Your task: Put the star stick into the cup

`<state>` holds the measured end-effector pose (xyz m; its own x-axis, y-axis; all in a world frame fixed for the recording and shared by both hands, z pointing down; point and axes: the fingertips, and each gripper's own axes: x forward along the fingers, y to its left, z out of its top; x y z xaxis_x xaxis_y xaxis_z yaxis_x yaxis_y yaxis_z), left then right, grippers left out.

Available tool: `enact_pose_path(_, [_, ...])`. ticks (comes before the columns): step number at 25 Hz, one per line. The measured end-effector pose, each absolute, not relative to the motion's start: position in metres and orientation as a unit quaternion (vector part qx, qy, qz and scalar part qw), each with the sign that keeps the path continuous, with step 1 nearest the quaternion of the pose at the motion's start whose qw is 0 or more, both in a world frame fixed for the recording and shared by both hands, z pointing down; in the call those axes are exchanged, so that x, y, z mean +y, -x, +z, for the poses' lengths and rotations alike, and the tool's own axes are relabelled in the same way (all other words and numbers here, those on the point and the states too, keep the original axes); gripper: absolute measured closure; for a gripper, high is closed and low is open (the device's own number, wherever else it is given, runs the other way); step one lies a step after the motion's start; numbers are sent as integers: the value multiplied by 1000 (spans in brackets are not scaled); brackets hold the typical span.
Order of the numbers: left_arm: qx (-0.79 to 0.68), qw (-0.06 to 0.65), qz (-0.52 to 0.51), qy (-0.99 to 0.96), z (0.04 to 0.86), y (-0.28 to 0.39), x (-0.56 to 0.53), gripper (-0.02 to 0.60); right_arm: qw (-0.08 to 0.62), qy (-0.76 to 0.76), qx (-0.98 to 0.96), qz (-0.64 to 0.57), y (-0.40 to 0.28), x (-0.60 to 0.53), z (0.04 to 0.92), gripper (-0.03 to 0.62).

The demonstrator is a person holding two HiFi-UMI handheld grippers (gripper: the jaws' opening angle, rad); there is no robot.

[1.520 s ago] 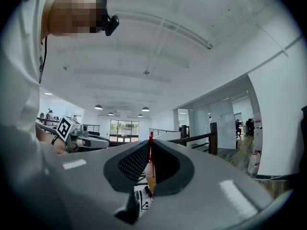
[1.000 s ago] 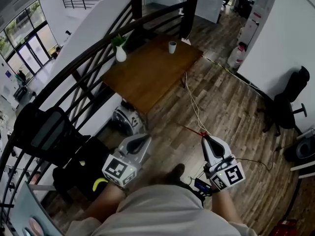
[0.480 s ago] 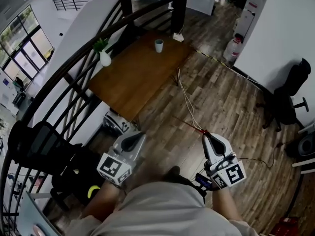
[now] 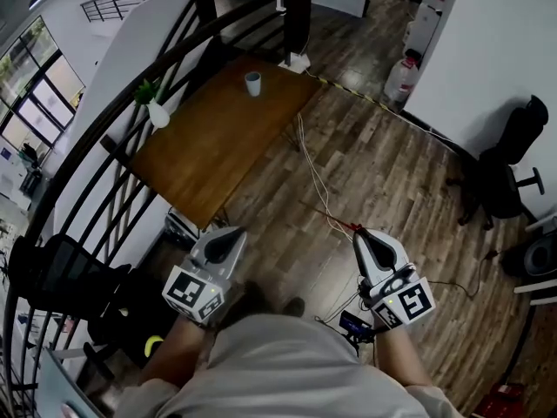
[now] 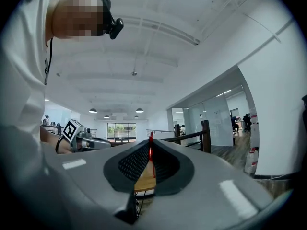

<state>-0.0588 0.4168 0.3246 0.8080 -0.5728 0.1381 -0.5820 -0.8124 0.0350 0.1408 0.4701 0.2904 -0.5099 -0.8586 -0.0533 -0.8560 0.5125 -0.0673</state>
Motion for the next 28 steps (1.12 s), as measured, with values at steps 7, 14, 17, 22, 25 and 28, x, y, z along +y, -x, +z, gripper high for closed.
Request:
enact_pose_path(7, [-286, 41, 53, -956, 330, 30, 376, 578, 51, 500, 864, -21, -166, 439, 300, 571])
enact_pose_path(14, [-271, 46, 51, -960, 333, 7, 321, 578, 50, 515, 855, -31, -186, 392, 308, 571])
enact_pose_path(17, [-270, 46, 54, -960, 337, 6, 289, 578, 49, 518, 853, -35, -187, 362, 313, 571])
enact_pose_path(22, [-266, 52, 54, -961, 347, 18, 226, 578, 46, 521, 851, -41, -173, 302, 319, 571])
enact_pose_path(25, [-264, 56, 49, -962, 348, 31, 182, 578, 42, 524, 850, -38, -159, 260, 319, 571])
enact_pose_path(28, [-257, 52, 44, -964, 341, 45, 133, 578, 45, 532, 845, -36, -145, 212, 314, 571])
